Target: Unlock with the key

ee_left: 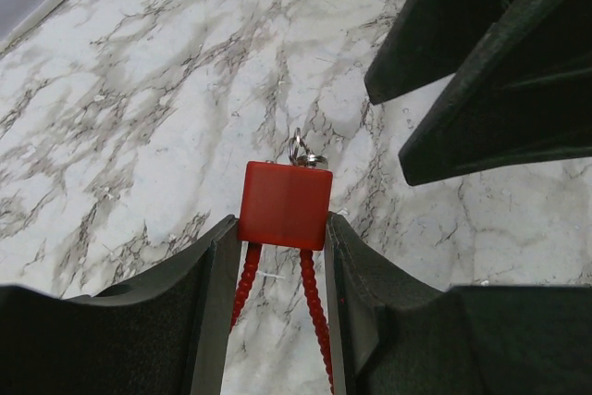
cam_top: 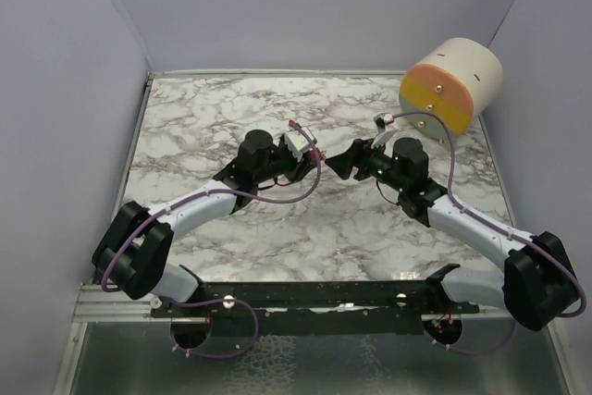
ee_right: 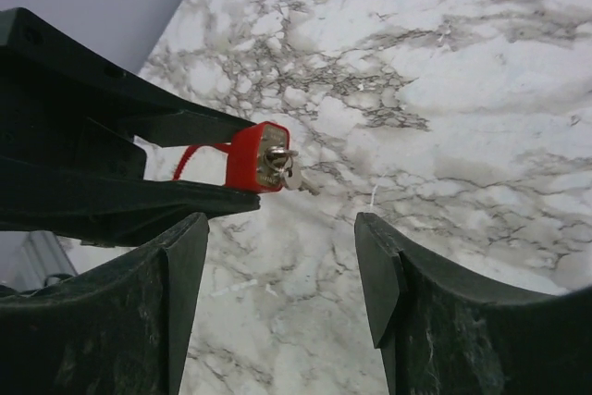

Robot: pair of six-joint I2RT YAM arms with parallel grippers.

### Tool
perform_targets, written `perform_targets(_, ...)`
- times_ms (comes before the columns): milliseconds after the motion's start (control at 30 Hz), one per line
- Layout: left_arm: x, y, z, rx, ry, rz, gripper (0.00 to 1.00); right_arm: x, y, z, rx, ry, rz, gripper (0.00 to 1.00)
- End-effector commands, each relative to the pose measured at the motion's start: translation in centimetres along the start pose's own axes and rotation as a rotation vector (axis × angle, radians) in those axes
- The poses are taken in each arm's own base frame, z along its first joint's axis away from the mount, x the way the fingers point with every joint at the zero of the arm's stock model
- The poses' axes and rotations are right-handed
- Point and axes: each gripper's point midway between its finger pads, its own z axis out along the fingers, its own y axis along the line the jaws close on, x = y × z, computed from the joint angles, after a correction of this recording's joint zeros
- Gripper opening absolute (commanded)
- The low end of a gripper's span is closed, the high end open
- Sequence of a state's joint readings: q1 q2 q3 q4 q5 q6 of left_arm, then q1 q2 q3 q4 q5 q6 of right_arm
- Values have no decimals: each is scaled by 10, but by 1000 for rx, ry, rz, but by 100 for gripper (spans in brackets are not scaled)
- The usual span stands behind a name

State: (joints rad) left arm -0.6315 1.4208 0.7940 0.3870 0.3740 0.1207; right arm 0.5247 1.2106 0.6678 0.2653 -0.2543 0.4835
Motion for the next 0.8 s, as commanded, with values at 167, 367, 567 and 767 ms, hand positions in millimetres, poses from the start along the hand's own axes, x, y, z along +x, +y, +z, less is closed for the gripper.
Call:
perform_targets(167, -15, 4, 12, -93, -64, -64, 0, -11, 22, -10, -109, -151, 411, 65)
perform_targets(367, -21, -2, 18, -131, -88, -109, 0, -6, 9, -10, -66, -195, 499, 63)
perform_targets(567, -23, -16, 25, -152, -92, -135, 0, -6, 3, -8, -48, -222, 520, 56)
perform_targets(767, -27, -25, 27, -162, -110, -155, 0, -2, -5, -6, -15, -228, 554, 52)
